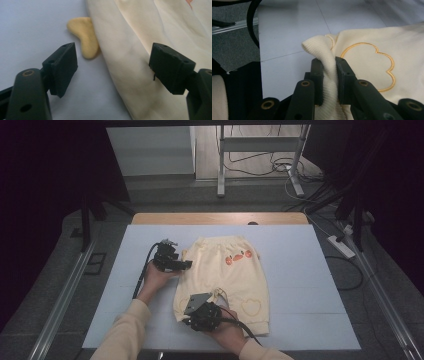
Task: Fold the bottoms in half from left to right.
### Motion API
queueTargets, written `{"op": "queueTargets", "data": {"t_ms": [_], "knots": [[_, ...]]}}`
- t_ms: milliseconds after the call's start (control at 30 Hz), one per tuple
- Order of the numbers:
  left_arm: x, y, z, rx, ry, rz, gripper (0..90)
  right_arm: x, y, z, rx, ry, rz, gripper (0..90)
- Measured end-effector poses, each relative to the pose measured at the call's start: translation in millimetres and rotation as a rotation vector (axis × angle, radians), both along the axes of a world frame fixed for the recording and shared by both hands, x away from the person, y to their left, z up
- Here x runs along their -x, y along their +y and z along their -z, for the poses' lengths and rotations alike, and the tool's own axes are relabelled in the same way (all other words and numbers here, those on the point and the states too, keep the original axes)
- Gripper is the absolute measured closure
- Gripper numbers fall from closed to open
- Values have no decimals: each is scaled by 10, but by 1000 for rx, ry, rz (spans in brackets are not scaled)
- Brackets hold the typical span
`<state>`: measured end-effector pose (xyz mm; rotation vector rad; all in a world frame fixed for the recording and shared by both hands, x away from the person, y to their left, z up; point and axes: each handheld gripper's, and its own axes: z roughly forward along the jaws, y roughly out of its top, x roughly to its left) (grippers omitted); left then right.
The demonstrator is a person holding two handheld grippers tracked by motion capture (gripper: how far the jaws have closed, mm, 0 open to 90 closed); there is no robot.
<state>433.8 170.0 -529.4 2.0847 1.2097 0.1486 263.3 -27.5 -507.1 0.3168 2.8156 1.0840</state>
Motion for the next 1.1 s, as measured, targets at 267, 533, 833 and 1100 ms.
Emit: {"op": "queueTargets", "data": {"t_ms": [267, 533, 833, 1100], "knots": [[-14, -19, 53, -15, 21, 13, 238, 3, -6, -1, -5, 0, 1, 775], [-5, -35, 56, -25, 18, 11, 241, 12, -3, 1, -1, -1, 4, 775], [27, -92, 46, -15, 13, 61, 566, 10, -3, 3, 0, -1, 3, 775], [45, -117, 15, -12, 12, 103, 806, 0, -22, -12, -4, 4, -2, 775]]}}
